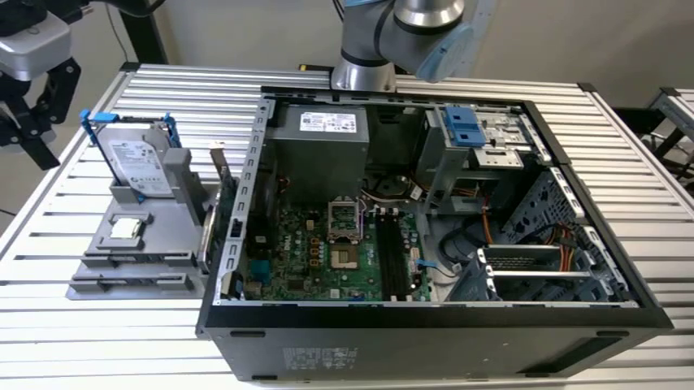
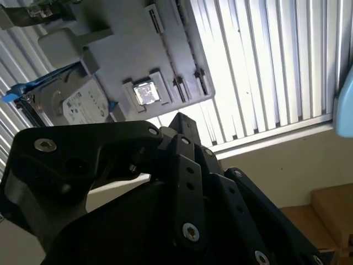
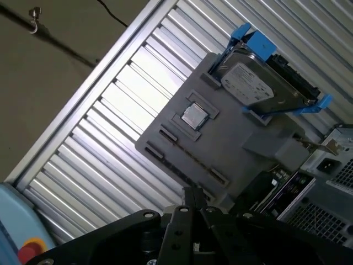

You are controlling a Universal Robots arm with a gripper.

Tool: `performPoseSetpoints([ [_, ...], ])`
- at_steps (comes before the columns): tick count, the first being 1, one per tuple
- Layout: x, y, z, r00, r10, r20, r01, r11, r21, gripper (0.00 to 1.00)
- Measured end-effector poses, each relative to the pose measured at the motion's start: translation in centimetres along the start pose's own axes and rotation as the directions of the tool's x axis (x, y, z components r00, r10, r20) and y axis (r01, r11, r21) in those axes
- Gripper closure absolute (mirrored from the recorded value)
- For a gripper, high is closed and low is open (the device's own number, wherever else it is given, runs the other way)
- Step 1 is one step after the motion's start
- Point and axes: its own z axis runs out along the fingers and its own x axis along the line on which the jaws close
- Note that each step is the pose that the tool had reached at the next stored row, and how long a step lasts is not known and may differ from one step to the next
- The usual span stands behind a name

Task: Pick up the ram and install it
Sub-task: 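Pick up the ram and move it above insertion slot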

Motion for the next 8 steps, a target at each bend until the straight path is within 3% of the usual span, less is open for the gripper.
performPoseSetpoints([
  [5, -0.03, 0.04, 0.01, 0.9989, -0.046, -0.0007, 0.046, 0.9989, 0.0017, 1.00],
  [8, -0.03, 0.05, 0.00, 0.9954, -0.096, -0.0020, 0.096, 0.9954, 0.0006, 1.00],
])
